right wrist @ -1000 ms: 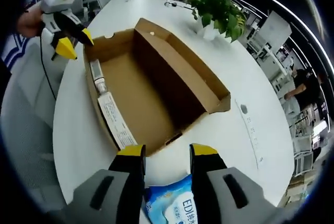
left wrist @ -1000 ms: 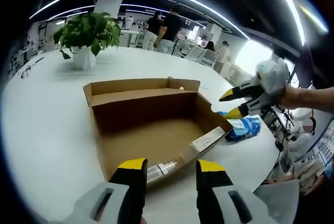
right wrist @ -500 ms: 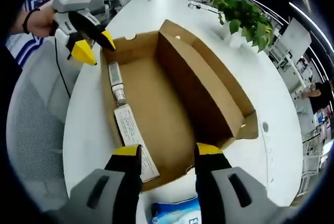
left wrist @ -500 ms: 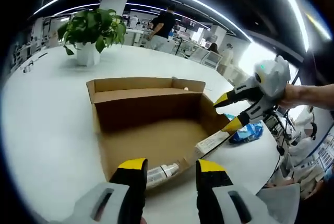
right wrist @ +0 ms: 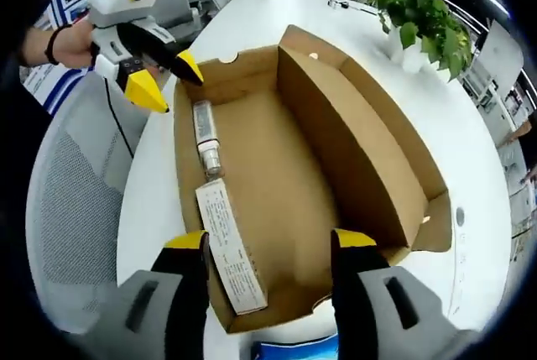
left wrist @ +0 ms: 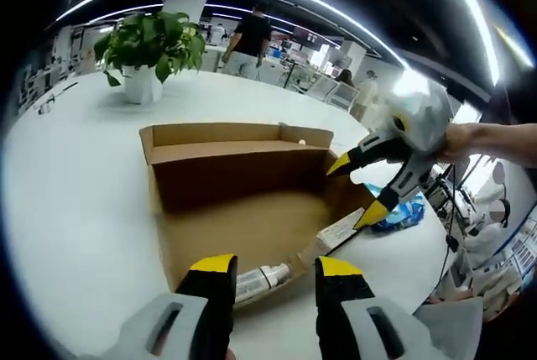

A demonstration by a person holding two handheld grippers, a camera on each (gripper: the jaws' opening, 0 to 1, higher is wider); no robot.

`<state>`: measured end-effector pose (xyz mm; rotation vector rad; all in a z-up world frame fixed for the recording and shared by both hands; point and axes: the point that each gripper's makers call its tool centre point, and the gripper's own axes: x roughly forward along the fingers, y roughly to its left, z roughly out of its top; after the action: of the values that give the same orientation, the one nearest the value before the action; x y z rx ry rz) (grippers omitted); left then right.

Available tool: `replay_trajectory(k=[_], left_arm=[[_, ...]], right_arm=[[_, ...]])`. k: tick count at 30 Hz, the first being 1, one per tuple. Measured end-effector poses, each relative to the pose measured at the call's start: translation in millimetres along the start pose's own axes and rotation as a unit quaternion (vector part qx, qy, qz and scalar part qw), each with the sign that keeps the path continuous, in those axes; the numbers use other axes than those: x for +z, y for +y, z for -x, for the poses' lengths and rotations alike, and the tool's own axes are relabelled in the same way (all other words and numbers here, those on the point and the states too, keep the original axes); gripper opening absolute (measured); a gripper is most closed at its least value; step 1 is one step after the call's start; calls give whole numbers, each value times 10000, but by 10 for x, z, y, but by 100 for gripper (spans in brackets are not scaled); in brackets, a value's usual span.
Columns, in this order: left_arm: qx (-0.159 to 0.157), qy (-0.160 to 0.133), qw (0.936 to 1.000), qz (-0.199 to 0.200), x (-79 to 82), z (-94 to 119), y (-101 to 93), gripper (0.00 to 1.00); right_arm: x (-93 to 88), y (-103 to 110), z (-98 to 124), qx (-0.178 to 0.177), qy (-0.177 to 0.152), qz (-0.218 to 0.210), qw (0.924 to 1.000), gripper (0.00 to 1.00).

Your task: Operate the shoe box by opening the lid, removing the specified soft item, and placing it in the target area until the item is outside and the box remains undamaged.

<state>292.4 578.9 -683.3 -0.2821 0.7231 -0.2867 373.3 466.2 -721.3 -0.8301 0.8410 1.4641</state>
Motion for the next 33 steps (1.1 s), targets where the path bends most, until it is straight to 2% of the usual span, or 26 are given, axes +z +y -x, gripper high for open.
replay_trajectory(k=[8,10,13,19,23,27,33], left_arm=[[12,9,10000,1,-2,0,12,37],[19,11,10000,4,-1,-2,21,38],[26,14,10000,1,-2,2,26,38],[30,13,10000,-1,-2,18,14,37],[13,21,10000,-12,-10,19,-8,37],[-12,25,10000,-26,-8,13,-34,37],[-36,29,10000,-51,0,7,-44,37]], right_arm=[[7,-17,-115,132,150,38,9998,60],[20,-67,-101,-17,147,193,9997,65],[-9,-134,-76,-166,151,55,9997,68],[-47,-256,-7,-420,159,-24,9990,64],[-31,-178,4,-344,191,105,9992,61],[61,-31,-42,-38,36,38,10000,67],[89,13,-139,29,112,142,9998,62]])
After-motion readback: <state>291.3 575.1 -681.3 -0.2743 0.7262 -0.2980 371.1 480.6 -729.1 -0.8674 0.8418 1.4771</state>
